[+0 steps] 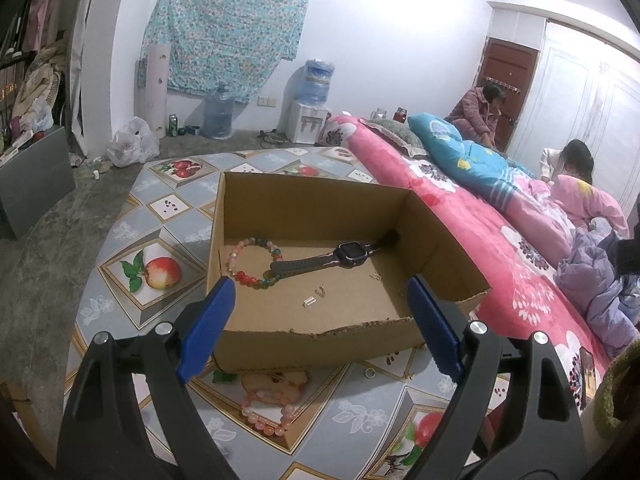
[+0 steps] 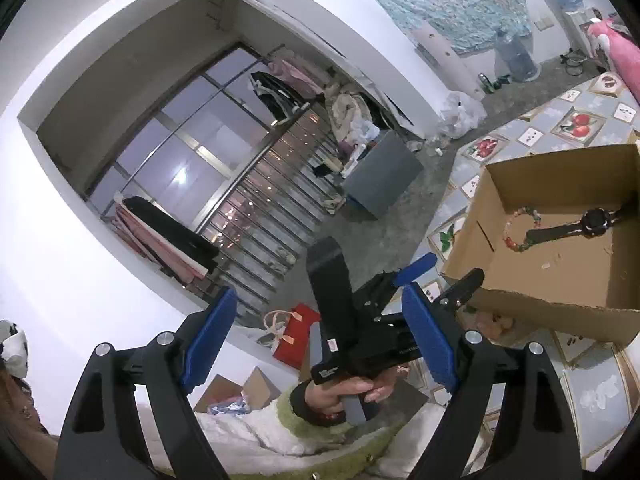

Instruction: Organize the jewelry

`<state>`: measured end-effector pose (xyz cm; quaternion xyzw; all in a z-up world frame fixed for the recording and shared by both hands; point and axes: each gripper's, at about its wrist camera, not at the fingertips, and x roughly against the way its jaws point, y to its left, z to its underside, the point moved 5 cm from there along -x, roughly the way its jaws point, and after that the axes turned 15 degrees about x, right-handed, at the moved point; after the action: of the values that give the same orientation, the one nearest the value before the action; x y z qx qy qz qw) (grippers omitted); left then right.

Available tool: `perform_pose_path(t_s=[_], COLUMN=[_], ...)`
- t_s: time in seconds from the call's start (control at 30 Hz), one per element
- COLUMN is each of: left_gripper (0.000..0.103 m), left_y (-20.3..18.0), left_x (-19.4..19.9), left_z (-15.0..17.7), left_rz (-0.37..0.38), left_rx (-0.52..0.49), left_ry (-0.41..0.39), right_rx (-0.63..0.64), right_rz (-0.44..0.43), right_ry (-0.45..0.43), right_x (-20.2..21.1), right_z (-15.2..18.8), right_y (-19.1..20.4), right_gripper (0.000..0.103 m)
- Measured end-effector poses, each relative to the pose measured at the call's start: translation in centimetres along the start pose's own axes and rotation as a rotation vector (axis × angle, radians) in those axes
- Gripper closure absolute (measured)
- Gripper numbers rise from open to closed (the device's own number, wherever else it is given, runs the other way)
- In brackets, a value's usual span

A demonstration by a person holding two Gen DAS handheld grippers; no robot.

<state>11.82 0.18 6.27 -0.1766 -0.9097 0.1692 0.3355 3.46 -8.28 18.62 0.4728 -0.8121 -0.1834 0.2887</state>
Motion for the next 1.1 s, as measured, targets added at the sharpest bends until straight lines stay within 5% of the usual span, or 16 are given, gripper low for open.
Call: perform_pose_path(t_s=[0.77,1.0,1.1], left_gripper=[0.02,0.02,0.02], left_y=[0.1,0.4,1.1], left_x=[-0.1,0.0,0.1], left_z=[0.1,0.2,0.5], left_rz=[-0.006,-0.01,-0.024], left_rx=[0.011,0.014,0.02], left_ry=[0.005,0.003,0.003], right_rx=[0.027,0.035,0.063], right_rz=[0.077,0.217,0.387], right_ry=[-0.003,0.018,0.022], right_x=[0.6,0.4,1.1], right_z=[0.4,2.5,4.5], right_y=[-0.3,-1.8,-3.7], right_gripper=[0.02,0.02,0.02])
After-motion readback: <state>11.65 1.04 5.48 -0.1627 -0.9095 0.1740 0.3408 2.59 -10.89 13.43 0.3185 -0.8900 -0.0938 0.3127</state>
